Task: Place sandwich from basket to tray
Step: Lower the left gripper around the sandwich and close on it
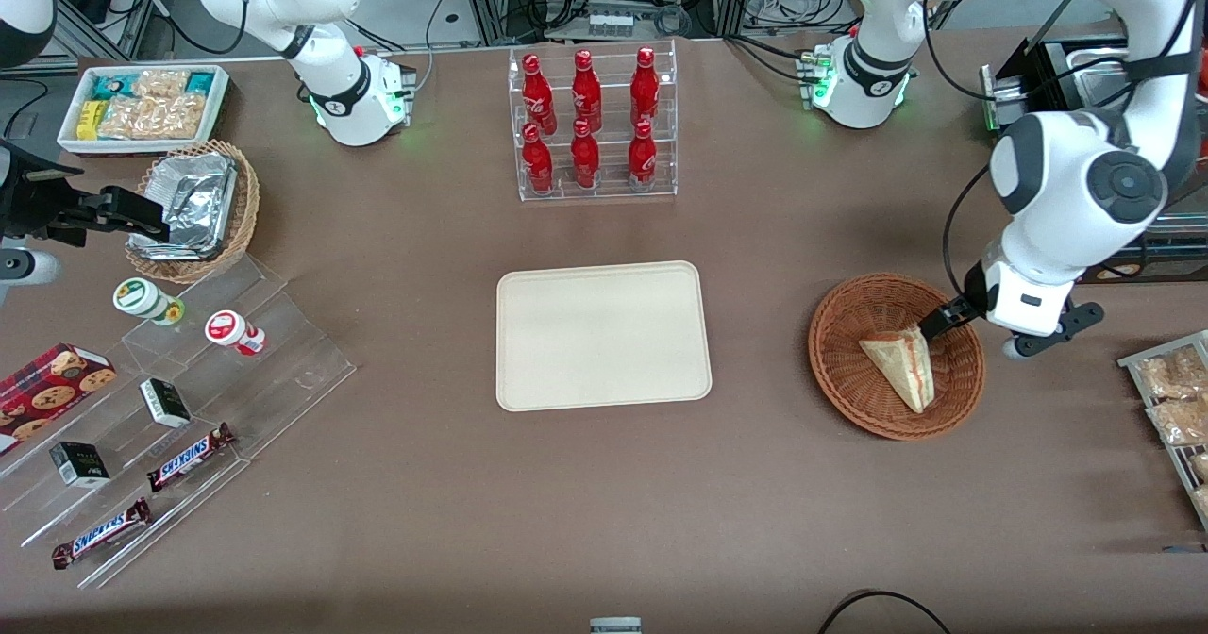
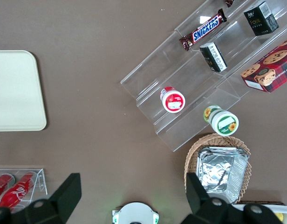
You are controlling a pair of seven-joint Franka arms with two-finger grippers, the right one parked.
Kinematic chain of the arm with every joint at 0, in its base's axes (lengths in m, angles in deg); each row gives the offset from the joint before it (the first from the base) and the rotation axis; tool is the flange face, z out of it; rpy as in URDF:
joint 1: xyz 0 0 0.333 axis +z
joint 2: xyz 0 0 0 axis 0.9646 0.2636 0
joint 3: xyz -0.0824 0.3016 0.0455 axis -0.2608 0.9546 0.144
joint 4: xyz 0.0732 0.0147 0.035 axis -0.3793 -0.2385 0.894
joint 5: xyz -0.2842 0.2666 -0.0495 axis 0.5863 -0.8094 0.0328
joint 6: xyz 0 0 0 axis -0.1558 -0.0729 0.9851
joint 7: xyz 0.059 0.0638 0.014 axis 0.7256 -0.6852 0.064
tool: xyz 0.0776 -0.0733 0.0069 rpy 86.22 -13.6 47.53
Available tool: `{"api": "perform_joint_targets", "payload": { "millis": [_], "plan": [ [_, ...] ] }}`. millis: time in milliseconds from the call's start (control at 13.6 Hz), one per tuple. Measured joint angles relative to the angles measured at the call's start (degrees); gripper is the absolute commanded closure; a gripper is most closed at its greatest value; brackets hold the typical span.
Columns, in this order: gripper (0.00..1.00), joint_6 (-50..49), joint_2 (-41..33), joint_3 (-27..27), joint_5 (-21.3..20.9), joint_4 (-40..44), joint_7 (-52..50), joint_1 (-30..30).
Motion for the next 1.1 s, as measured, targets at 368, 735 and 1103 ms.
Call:
{"api": "perform_joint_targets", "payload": {
  "millis": [368, 735, 1103],
  "plan": [
    [0.0, 4.61, 3.83, -0.28, 0.0, -1.15, -3.23, -0.23],
    [0.0, 7.76, 6.9, -0.34, 0.0, -1.13, -3.33, -0.3],
    [0.0, 8.27, 8.15, -0.57, 0.0, -1.13, -3.35, -0.81]
  ]
}}
